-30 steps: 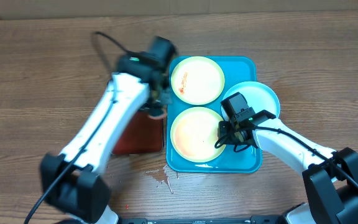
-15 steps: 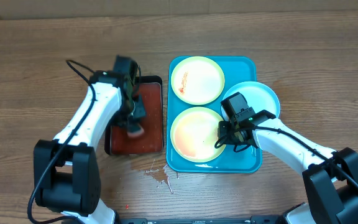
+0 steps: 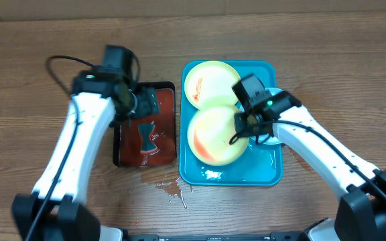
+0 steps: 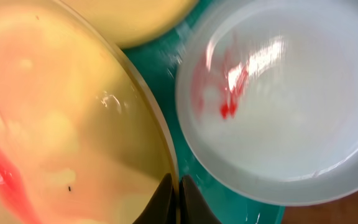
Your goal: Clean dirty plates on tray and stack at the side
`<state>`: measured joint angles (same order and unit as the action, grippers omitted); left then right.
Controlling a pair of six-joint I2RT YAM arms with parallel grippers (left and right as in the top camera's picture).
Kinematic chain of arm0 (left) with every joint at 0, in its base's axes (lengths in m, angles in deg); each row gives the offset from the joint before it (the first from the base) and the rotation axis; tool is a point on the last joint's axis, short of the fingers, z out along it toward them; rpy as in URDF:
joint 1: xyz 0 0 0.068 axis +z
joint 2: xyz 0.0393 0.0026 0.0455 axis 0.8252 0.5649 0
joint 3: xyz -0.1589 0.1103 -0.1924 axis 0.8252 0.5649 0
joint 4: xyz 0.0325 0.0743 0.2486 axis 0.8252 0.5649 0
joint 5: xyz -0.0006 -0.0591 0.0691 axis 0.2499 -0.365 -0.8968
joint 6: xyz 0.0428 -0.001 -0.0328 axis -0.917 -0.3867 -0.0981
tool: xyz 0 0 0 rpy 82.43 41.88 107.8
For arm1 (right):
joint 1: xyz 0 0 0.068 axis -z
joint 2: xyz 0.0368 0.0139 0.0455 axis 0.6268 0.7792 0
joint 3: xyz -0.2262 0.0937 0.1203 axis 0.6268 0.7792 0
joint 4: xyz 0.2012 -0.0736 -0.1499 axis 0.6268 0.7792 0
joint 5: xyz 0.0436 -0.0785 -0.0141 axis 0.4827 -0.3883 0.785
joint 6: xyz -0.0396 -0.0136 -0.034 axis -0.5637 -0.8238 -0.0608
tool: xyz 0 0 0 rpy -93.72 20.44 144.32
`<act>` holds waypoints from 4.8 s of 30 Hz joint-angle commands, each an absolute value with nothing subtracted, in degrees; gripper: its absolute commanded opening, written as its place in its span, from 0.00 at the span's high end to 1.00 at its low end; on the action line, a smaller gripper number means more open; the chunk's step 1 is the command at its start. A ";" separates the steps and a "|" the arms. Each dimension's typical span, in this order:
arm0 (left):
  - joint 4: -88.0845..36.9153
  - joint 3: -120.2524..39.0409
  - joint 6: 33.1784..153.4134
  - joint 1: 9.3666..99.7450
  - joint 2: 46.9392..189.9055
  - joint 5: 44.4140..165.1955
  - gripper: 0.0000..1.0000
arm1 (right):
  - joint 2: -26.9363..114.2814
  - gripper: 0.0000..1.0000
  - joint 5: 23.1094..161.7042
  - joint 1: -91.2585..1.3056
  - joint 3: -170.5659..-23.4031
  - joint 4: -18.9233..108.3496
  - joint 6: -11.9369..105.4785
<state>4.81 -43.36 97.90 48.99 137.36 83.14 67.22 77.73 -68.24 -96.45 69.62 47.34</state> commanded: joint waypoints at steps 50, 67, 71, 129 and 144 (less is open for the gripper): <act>13.59 -51.23 95.19 58.22 124.14 85.72 0.00 | 73.82 0.96 14.52 -105.92 -108.49 47.96 43.75; 13.59 -51.23 95.19 58.22 124.14 85.72 0.00 | 73.82 0.96 14.54 -105.92 -108.49 47.92 43.75; 13.59 -51.23 95.19 58.22 124.14 85.72 0.00 | 73.82 0.96 14.54 -105.92 -108.49 47.94 43.75; 13.66 -51.23 95.19 58.22 124.16 85.70 0.00 | 65.41 0.96 85.95 -18.63 -101.39 72.90 63.97; 13.66 -51.23 95.19 58.19 124.25 85.70 0.00 | 68.34 0.73 86.19 -13.08 -81.28 59.61 62.99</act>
